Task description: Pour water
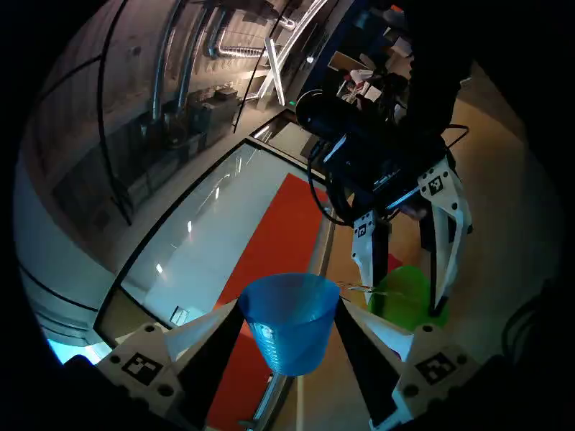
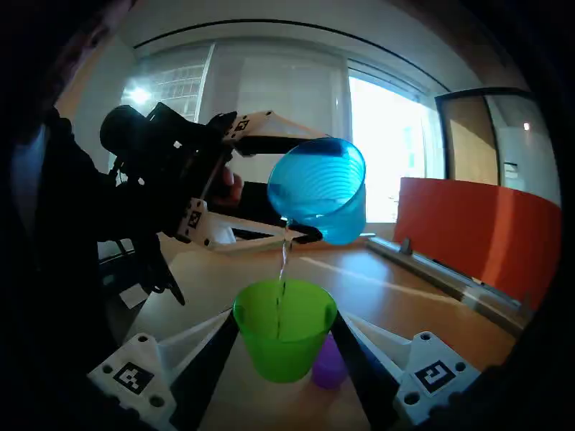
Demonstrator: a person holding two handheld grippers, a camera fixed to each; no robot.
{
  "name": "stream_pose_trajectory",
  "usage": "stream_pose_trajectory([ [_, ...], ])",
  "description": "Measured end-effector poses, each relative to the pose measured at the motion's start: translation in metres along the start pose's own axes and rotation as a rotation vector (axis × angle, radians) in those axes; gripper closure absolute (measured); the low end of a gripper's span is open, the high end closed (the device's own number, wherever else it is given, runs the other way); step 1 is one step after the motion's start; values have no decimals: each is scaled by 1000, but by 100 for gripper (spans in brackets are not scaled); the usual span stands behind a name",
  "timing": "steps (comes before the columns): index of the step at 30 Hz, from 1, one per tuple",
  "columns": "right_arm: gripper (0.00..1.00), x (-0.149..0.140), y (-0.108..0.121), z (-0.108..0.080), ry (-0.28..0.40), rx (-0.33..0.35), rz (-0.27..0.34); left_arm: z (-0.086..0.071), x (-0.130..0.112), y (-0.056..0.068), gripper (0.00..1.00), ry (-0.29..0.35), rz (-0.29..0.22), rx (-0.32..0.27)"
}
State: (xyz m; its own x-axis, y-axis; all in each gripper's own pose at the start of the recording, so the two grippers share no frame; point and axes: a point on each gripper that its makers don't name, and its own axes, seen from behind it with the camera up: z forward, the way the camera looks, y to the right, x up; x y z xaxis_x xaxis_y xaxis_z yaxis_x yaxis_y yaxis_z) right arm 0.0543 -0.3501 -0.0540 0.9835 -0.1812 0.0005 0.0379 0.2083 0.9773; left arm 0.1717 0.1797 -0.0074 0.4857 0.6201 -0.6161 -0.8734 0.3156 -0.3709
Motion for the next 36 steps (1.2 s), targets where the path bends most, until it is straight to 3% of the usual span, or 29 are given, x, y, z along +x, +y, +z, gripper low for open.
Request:
stream_pose_trajectory([
  [36,10,-2,0,-4,-6,-2,-8,-3,7,-3,14,11,22,3],
])
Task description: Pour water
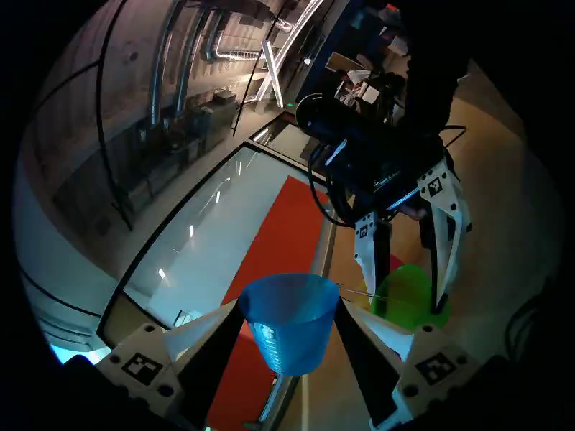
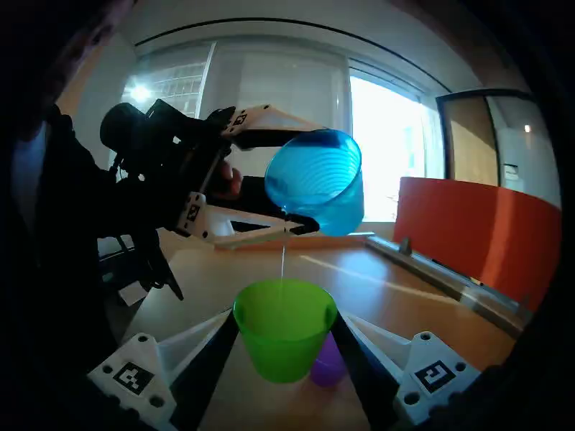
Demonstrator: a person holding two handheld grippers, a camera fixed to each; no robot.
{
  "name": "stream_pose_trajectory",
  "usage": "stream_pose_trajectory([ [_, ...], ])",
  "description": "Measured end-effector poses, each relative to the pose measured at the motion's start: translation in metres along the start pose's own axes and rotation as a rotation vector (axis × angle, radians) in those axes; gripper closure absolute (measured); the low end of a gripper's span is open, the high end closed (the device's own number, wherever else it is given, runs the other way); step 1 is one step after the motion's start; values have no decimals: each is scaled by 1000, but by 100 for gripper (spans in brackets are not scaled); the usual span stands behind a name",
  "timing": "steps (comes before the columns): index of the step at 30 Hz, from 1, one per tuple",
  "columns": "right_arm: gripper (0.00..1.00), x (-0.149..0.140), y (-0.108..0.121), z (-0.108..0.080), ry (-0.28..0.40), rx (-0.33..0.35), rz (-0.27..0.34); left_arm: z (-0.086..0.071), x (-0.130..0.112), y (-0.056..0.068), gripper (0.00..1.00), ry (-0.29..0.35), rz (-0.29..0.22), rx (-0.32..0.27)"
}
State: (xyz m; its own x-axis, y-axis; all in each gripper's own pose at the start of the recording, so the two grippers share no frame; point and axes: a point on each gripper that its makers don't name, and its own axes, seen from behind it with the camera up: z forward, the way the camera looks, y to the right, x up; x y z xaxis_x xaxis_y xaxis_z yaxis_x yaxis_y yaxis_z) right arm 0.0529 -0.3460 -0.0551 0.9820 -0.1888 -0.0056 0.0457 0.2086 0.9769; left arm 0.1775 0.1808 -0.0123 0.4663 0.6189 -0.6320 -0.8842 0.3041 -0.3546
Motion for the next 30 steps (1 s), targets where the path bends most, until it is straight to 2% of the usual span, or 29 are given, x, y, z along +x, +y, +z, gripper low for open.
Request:
stream_pose_trajectory([
  [30,10,-1,0,-1,-1,3,-4,1,3,2,14,6,21,0],
])
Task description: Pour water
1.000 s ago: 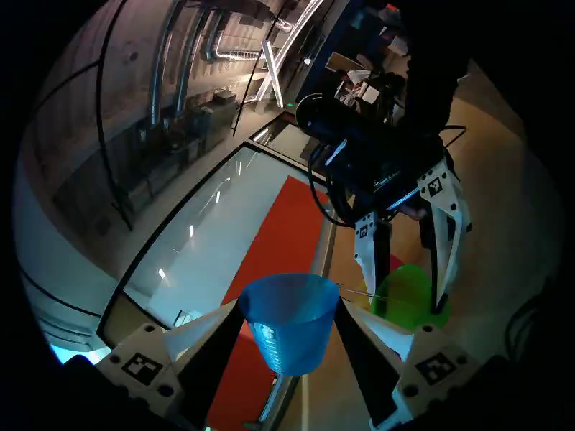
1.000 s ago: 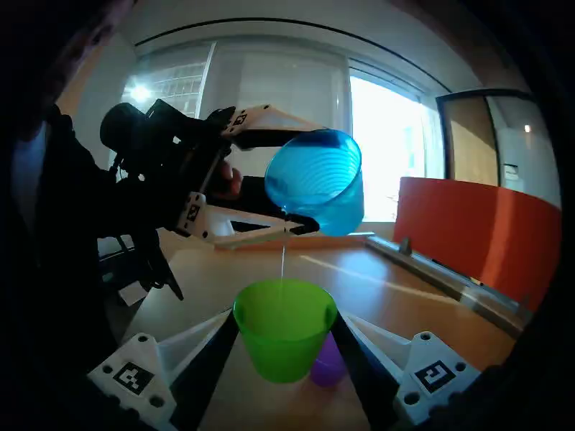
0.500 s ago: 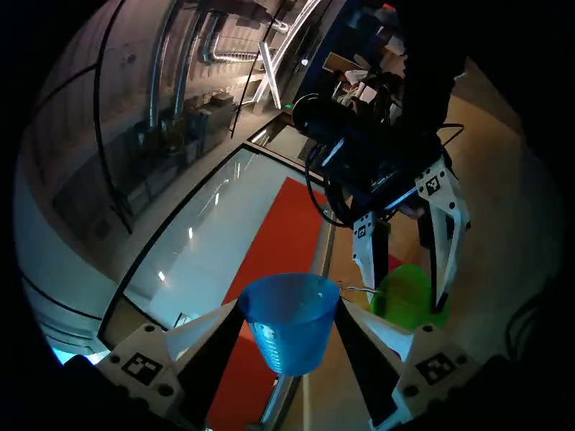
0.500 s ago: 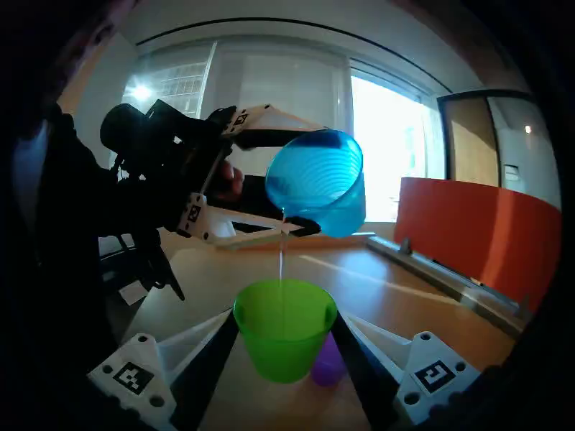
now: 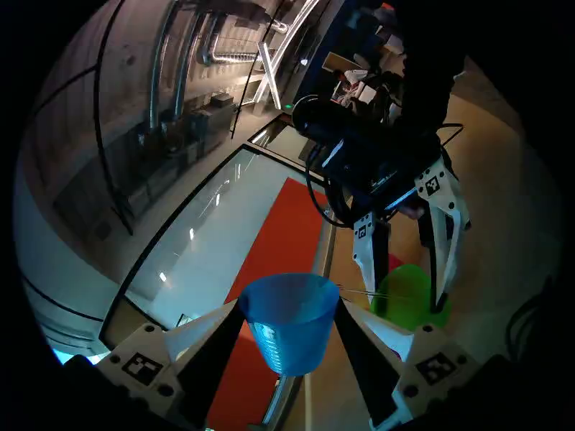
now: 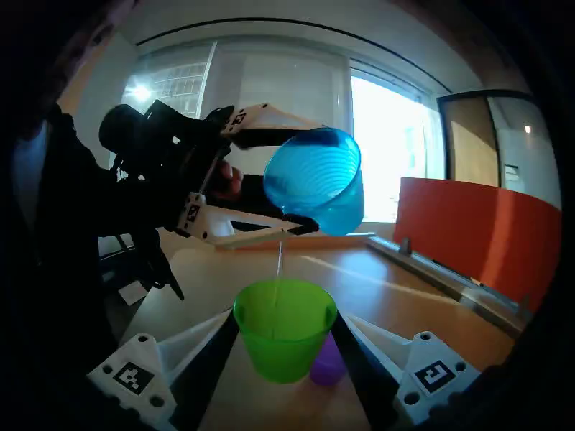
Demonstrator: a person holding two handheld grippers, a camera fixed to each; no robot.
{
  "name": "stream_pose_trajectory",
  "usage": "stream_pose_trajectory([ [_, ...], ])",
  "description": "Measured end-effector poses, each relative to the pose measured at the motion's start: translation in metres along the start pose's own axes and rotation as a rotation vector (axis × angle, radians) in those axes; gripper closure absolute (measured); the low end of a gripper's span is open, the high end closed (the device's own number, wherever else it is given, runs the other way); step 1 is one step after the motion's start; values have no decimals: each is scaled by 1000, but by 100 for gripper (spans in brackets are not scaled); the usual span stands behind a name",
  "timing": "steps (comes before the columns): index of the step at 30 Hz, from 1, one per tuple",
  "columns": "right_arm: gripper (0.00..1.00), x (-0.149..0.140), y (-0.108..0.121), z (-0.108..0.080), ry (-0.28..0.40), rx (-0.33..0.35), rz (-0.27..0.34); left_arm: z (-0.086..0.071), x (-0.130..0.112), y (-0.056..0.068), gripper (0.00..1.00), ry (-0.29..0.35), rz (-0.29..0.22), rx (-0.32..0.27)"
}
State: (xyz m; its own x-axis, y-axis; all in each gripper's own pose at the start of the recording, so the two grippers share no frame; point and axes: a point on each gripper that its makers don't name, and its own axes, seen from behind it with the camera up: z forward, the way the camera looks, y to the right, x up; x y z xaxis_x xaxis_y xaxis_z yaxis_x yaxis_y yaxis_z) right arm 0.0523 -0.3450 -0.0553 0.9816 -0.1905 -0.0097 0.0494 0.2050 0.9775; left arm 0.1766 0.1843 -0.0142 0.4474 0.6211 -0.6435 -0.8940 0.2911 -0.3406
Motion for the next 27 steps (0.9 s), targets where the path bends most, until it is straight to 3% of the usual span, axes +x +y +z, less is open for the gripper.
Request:
stream_pose_trajectory([
  [27,10,-1,1,-1,0,-4,-5,0,1,2,14,-1,21,-7],
])
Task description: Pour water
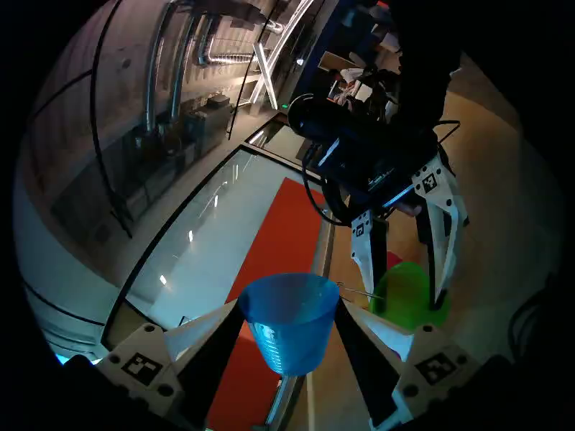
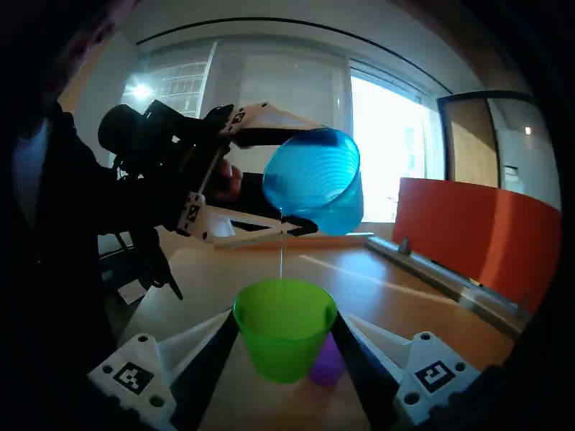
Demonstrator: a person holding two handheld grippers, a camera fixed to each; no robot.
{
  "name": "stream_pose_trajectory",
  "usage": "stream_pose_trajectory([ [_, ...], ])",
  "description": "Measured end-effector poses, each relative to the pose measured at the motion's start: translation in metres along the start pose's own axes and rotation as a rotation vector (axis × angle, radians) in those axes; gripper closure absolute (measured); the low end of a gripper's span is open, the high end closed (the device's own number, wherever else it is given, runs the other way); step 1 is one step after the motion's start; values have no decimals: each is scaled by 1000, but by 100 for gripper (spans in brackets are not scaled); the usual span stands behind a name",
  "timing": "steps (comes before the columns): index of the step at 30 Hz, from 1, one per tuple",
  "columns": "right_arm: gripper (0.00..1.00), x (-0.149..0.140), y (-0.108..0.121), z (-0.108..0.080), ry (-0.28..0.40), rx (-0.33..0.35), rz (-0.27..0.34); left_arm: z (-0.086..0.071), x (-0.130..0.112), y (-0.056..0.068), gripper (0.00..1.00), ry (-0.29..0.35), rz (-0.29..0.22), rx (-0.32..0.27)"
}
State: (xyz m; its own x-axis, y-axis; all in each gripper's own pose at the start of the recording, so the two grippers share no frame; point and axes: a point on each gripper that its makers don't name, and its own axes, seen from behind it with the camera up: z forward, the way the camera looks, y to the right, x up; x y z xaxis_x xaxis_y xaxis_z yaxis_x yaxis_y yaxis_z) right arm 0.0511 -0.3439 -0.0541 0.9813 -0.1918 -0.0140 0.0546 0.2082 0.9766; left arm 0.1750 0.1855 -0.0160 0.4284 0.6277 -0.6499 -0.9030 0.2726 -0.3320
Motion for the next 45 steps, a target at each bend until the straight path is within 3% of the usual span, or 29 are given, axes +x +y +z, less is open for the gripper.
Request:
stream_pose_trajectory([
  [45,10,-1,2,1,1,-1,-6,4,-8,-1,14,-18,7,1],
])
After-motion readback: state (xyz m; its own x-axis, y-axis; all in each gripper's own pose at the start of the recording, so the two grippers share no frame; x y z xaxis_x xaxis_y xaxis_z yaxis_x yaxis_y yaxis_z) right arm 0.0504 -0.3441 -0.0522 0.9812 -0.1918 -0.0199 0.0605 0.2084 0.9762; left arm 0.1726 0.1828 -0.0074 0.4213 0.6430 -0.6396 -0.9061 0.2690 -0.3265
